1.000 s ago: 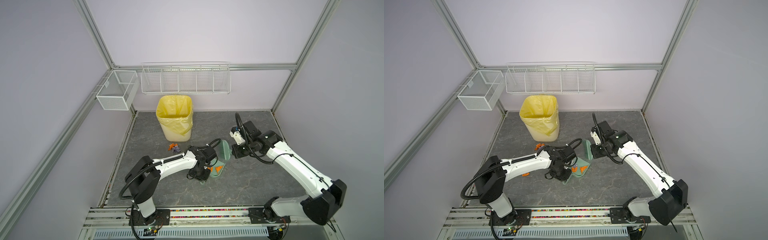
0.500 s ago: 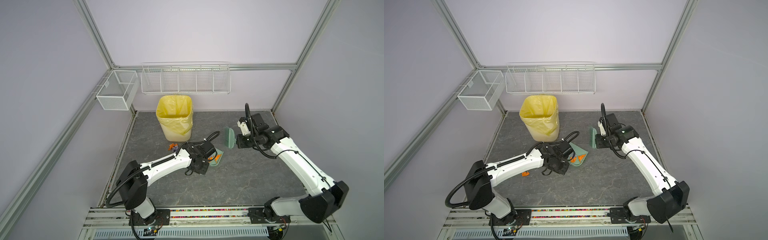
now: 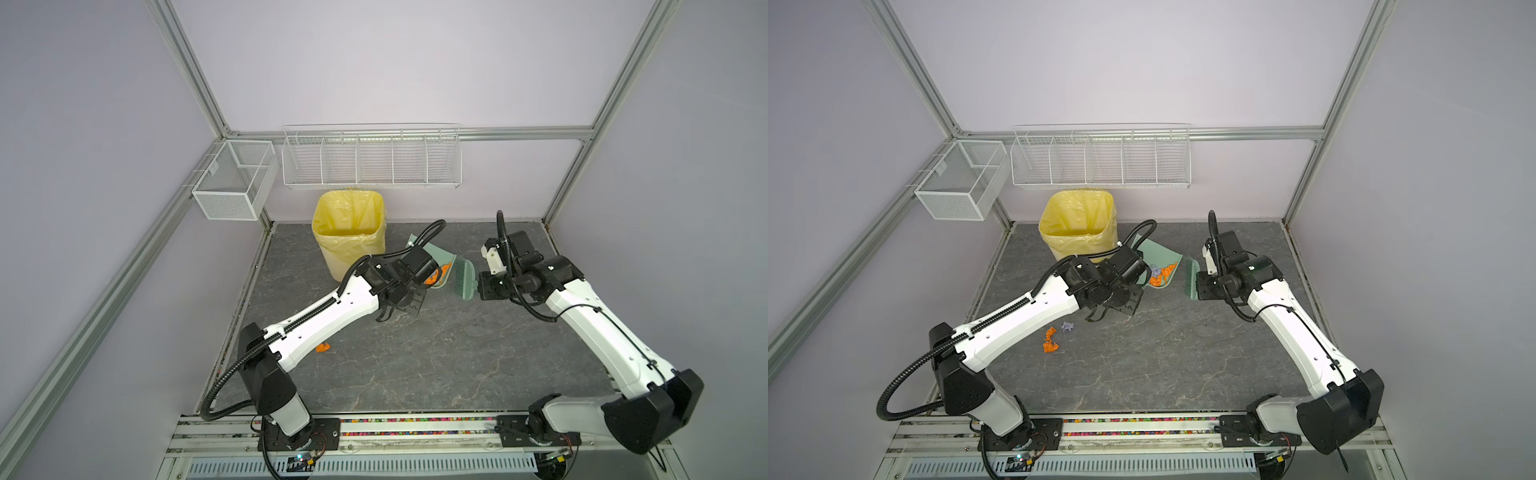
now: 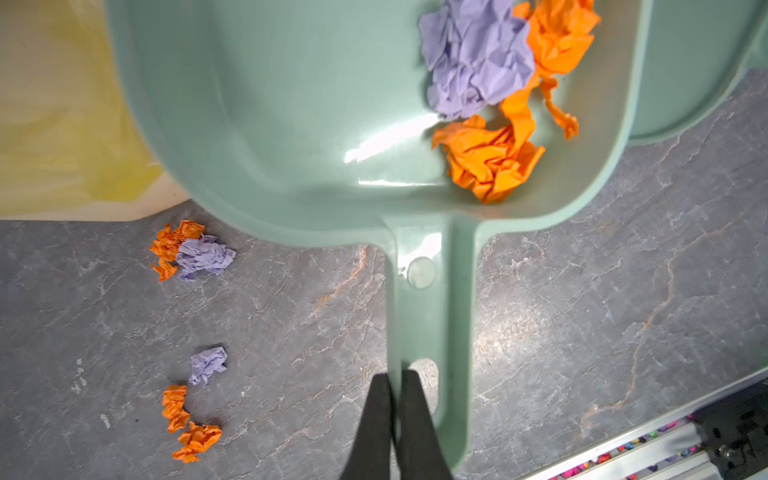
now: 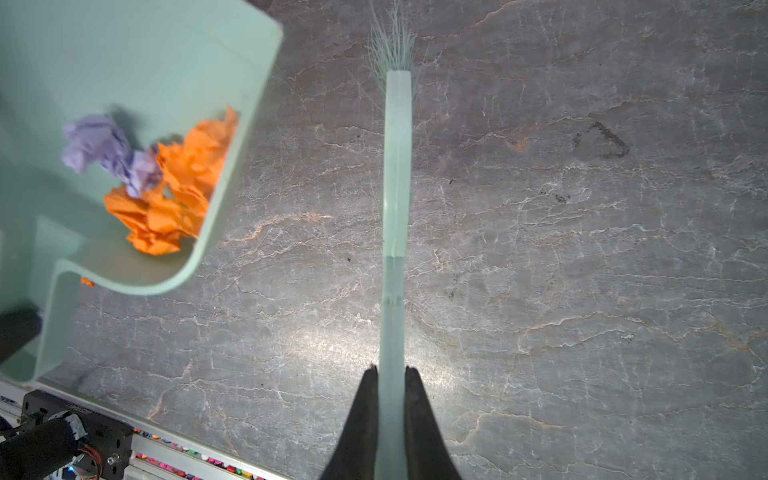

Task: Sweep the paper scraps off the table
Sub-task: 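Lift the loaded dustpan toward the yellow bin with the left while the right withdraws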

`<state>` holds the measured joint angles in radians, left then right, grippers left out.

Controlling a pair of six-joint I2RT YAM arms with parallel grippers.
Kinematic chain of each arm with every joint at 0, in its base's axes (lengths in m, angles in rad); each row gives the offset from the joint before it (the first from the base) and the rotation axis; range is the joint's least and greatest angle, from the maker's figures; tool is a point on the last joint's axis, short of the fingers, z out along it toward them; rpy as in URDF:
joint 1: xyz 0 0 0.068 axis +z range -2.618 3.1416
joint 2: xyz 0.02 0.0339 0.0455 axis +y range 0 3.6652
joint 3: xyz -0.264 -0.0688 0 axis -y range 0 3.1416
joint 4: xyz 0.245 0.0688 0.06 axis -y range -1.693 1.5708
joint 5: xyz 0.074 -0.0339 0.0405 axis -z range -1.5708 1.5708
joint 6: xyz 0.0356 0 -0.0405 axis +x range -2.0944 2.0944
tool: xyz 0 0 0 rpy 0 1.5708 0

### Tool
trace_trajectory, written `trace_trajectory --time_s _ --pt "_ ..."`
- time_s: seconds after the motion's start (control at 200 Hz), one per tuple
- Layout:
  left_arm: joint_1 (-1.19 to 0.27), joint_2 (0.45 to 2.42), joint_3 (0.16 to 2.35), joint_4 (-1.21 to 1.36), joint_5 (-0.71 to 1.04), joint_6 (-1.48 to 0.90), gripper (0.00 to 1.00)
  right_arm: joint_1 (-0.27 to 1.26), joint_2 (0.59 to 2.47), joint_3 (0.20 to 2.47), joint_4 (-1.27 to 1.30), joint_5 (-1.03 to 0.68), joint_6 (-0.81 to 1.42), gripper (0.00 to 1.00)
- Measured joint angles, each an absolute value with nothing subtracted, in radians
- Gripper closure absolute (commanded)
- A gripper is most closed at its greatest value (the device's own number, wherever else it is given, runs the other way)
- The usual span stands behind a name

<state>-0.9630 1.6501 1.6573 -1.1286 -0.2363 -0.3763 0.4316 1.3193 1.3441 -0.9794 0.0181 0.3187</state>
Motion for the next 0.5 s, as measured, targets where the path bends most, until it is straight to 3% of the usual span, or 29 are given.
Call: trace_trajectory --time_s 0.225,0.5 --pt "-0.958 1.674 1.686 -1.151 -0.264 -0.353 1.00 0.432 1.280 1.325 -0.978 0.016 0.323 0.93" --pt "-0.957 1.754 1.708 -1.146 -0.179 -0.350 1.00 0.432 1.285 1.293 -0.975 -0.009 0.334 0.93"
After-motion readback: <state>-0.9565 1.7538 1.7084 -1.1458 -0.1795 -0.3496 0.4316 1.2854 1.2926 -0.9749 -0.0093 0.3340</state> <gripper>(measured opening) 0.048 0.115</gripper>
